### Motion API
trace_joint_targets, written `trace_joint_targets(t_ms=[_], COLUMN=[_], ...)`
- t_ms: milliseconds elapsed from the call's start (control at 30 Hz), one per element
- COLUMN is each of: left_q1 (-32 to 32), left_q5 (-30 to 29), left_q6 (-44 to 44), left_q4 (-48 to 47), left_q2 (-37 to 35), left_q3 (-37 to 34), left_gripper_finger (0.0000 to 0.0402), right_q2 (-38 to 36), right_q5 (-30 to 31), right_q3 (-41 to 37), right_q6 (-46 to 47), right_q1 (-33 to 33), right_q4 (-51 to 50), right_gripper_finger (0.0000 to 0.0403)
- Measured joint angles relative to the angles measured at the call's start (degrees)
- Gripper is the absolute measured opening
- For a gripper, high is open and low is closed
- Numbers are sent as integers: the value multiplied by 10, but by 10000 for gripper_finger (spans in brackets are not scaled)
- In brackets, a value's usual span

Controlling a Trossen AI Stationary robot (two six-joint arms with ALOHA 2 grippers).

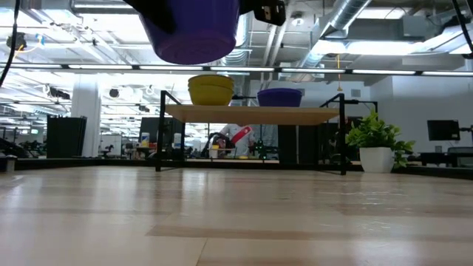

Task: Pick & Place Mini bowls
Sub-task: Stack the blue bowl on top of the blue bowls on the shelf

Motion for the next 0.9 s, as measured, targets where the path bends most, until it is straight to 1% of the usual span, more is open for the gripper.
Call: trace_joint_targets(t_ms=[367,800,900], left_q1=[1,1,1], left_q5=[9,5,6], left_q6=[4,3,3], left_q4=[17,26,27], left_q2=[0,0,1], left_q3=[-1,-1,-1], left_gripper_finger=[4,4,4], right_q2=[34,43,47], right_q5=[-4,0,-3], right_q3=[0,0,-1], right_q6=[0,0,2], right_q1=[3,3,2], right_q4=[-14,-14,-27], right_gripper_finger=[74,74,65])
